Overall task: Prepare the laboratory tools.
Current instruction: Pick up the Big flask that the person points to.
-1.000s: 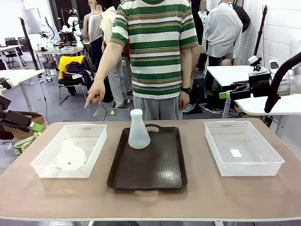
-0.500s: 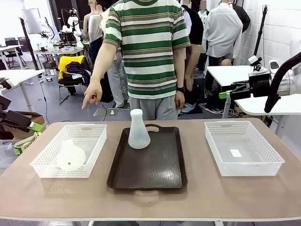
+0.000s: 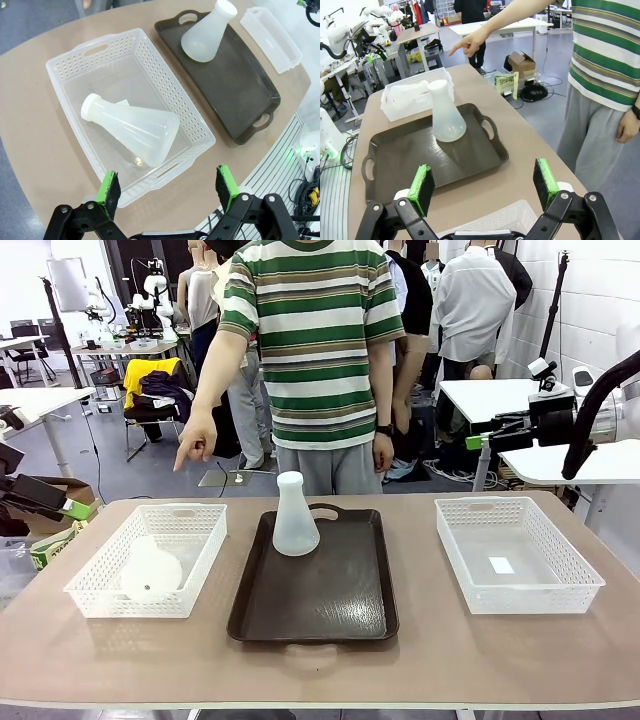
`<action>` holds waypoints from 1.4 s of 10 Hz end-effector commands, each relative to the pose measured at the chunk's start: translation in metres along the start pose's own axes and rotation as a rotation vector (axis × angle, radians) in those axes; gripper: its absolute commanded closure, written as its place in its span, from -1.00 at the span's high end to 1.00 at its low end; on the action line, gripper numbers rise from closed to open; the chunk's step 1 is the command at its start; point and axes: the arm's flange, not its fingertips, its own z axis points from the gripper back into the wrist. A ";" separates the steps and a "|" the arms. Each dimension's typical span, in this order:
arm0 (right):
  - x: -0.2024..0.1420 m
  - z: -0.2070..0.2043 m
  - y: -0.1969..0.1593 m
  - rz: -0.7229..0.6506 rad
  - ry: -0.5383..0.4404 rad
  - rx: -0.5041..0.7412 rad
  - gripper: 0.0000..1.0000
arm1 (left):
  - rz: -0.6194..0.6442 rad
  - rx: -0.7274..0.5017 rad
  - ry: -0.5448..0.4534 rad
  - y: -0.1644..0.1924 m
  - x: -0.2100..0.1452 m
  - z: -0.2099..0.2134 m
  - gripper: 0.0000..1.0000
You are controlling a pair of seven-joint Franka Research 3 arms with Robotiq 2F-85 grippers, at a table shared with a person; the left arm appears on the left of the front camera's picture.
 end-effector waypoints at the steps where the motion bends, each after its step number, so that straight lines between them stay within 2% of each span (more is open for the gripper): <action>1: 0.002 0.000 0.001 0.008 0.015 0.000 1.00 | -0.017 -0.018 -0.012 0.003 -0.003 -0.001 1.00; 3: 0.002 0.000 0.001 0.008 0.015 0.000 1.00 | 0.000 0.000 0.000 0.000 0.000 0.000 1.00; 5: 0.002 0.000 0.001 0.008 0.015 0.000 1.00 | -0.045 -0.022 -0.012 -0.026 0.025 0.002 1.00; 6: 0.002 0.000 0.001 0.008 0.015 0.000 1.00 | 0.007 -0.009 -0.009 -0.039 0.042 0.001 1.00; 8: 0.002 0.000 0.001 0.008 0.015 0.000 1.00 | 0.238 0.040 0.018 -0.048 0.070 -0.004 1.00; 10: 0.002 0.000 0.001 0.008 0.015 0.000 1.00 | 0.478 0.141 0.147 -0.051 0.092 -0.016 1.00; 12: 0.002 0.000 0.001 0.008 0.015 0.000 1.00 | 0.564 0.261 0.295 -0.059 0.109 -0.026 1.00; 14: 0.002 0.000 0.001 0.008 0.015 0.000 1.00 | 0.581 0.355 0.346 -0.067 0.118 -0.036 1.00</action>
